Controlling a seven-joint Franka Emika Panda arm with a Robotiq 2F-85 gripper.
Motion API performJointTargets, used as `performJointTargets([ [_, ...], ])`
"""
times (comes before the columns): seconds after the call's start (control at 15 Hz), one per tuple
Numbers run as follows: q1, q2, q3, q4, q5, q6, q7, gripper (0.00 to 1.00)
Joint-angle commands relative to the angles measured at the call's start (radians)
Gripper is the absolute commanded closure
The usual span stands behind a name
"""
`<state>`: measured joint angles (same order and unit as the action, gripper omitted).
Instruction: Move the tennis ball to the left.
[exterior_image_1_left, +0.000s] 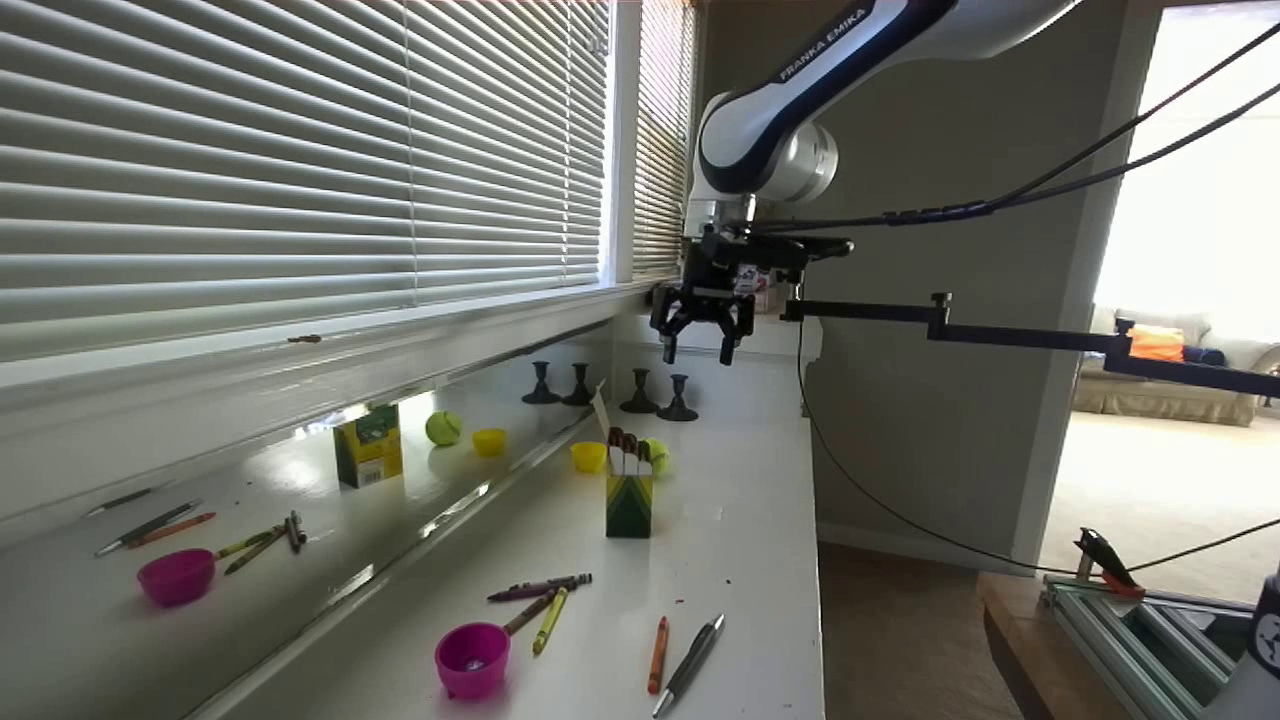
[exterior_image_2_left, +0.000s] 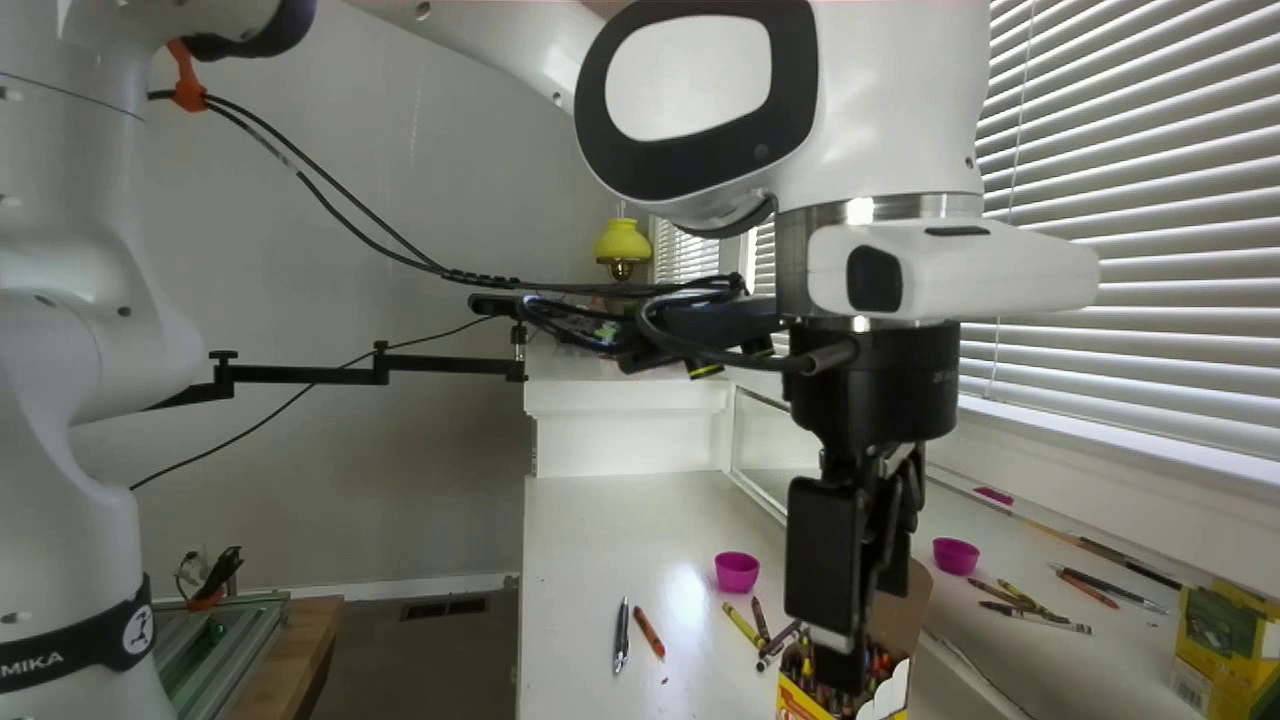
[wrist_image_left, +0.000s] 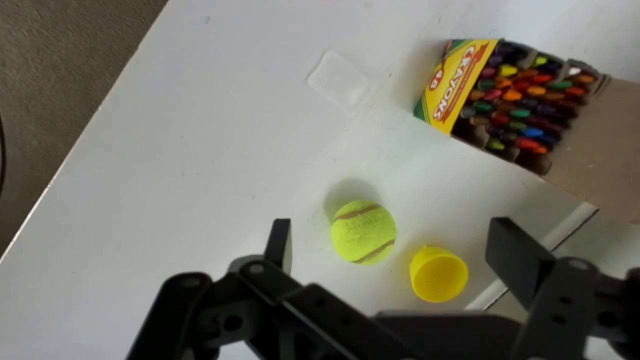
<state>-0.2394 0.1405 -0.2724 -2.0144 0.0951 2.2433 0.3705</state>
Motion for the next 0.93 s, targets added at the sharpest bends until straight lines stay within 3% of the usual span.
performJointTargets([
  [0.0, -0.002, 0.090, -0.001, 0.038, 0.016, 0.122, 0.055, 0.00],
  [0.4, -0.006, 0.208, -0.007, 0.087, 0.032, 0.181, 0.092, 0.00],
  [0.87, -0.021, 0.346, -0.012, 0.196, 0.050, 0.164, 0.090, 0.00],
])
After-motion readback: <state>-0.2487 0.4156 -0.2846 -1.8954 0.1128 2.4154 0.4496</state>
